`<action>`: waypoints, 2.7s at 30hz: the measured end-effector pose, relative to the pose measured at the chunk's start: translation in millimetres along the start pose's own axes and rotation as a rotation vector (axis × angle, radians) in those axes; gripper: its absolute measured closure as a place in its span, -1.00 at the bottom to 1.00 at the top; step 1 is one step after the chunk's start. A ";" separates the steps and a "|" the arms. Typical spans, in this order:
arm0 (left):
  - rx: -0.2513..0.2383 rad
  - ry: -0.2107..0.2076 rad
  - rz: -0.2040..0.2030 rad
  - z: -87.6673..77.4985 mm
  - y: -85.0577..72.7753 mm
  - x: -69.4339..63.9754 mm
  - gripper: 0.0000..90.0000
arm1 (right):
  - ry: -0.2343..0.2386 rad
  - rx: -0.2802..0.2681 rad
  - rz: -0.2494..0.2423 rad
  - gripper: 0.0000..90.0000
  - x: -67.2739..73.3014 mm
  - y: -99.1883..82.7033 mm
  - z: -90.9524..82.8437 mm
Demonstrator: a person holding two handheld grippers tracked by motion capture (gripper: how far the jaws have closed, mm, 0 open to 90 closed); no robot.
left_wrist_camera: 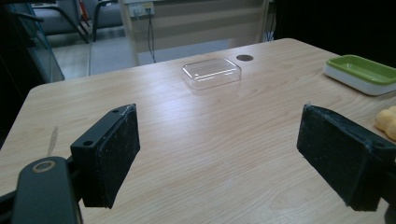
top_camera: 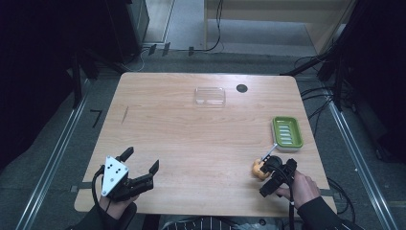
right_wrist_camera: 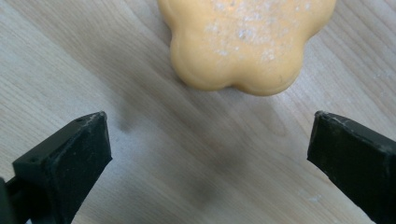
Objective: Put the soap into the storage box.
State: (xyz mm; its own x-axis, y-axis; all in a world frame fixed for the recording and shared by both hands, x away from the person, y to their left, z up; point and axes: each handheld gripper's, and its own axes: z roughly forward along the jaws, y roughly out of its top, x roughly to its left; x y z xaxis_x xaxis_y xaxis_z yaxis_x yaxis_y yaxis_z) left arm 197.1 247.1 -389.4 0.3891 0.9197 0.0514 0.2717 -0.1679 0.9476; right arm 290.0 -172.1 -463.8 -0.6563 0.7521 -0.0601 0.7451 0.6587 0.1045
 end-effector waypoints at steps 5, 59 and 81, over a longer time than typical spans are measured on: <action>0.002 -0.001 0.000 0.3 0.1 -0.1 -0.70 | 0.007 0.003 -0.010 -1.00 -2.7 4.0 1.6; 0.001 0.001 -0.002 -0.3 0.1 0.7 -0.70 | 0.035 0.010 0.002 -0.18 -13.9 33.9 7.5; 0.001 0.002 -0.003 -0.2 0.1 0.6 -0.70 | 0.024 0.004 -0.013 -0.12 -12.3 31.5 4.9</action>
State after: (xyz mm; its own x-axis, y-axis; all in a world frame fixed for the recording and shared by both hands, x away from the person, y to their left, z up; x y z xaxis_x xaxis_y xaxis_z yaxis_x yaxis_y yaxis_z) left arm 197.1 247.7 -389.2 0.3864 0.9210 0.0490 0.2741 -0.1654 0.9474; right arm 322.2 -160.5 -464.6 -0.6682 0.7430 -0.0378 0.7373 0.6682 0.0997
